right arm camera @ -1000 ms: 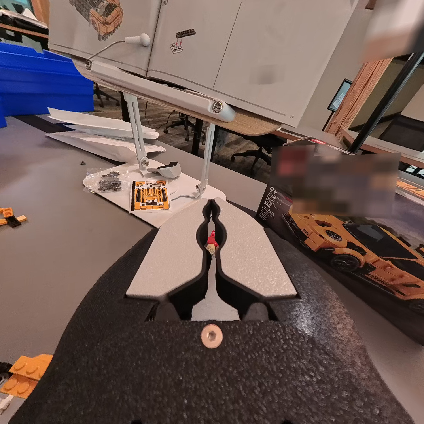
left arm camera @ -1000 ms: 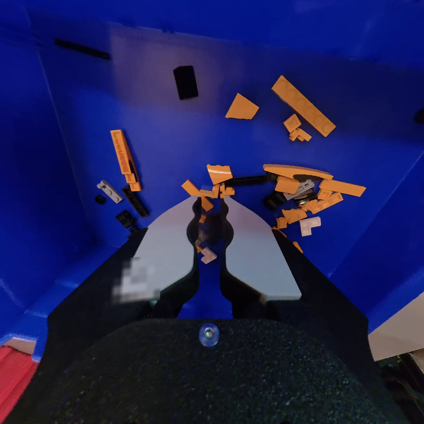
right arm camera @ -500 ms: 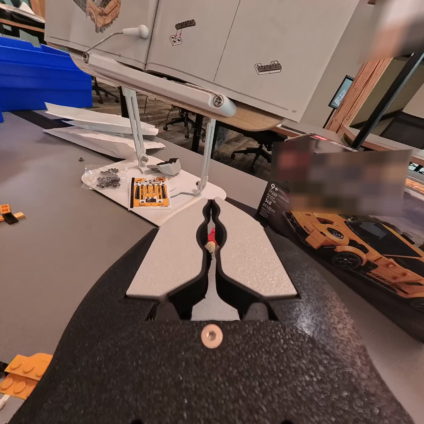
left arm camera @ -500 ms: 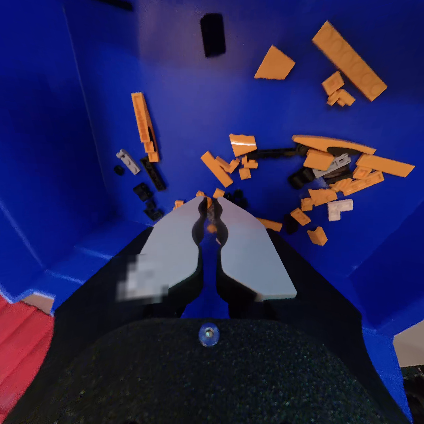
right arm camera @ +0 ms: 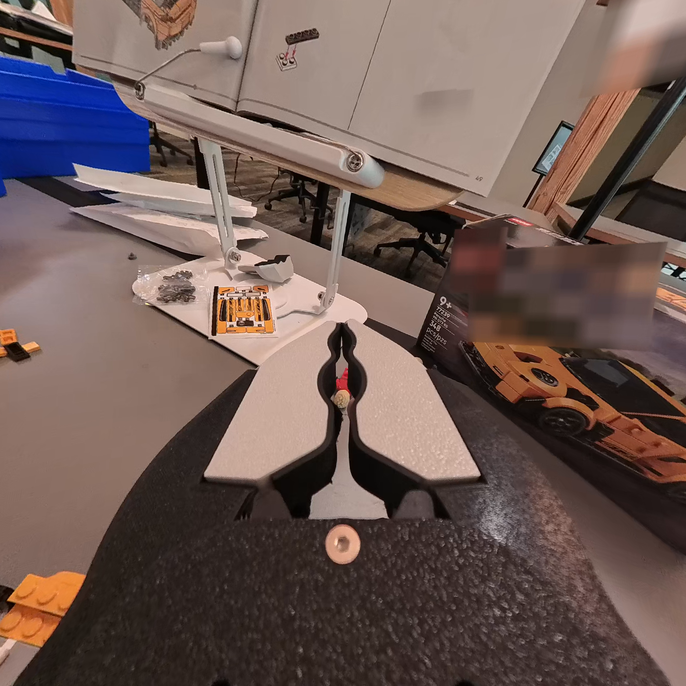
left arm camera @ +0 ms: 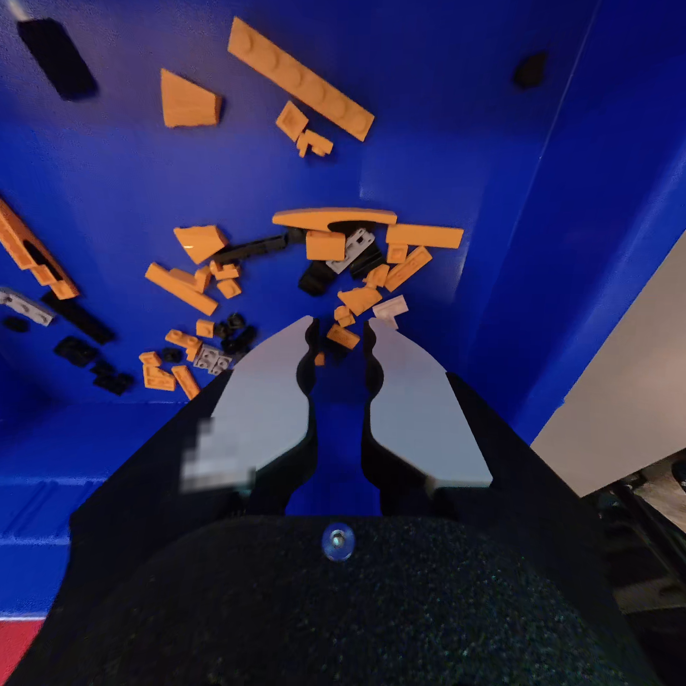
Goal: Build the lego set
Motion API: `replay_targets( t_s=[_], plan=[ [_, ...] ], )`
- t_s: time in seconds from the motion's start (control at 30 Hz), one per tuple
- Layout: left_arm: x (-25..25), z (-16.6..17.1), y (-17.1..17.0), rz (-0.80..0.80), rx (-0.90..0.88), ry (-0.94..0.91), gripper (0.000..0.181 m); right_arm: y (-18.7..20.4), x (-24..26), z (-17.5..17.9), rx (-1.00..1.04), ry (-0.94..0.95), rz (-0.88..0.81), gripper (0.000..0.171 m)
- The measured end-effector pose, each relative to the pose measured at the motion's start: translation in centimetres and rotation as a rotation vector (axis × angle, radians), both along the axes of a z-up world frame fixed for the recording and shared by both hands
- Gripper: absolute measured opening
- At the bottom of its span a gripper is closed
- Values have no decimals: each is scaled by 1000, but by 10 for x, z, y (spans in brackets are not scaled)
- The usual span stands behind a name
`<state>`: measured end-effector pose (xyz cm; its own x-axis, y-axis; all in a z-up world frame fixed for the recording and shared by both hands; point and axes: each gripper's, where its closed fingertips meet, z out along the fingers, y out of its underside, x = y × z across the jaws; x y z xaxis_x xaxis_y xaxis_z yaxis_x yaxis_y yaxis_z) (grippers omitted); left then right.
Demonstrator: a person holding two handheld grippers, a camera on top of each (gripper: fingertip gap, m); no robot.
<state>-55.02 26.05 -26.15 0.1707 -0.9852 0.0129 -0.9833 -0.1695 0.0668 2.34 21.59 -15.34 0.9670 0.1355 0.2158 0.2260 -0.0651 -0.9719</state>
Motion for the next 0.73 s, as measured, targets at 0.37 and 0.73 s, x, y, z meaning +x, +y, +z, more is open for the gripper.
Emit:
replay_targets(
  t_s=[0.37,0.73],
  plan=[
    [-7,8,36,36,152,6,11,1,1,-2,-5,1,-2,0],
    [-1,7,13,34,73,-37,17,1,0,-2,-7,-1,0,0]
  ],
)
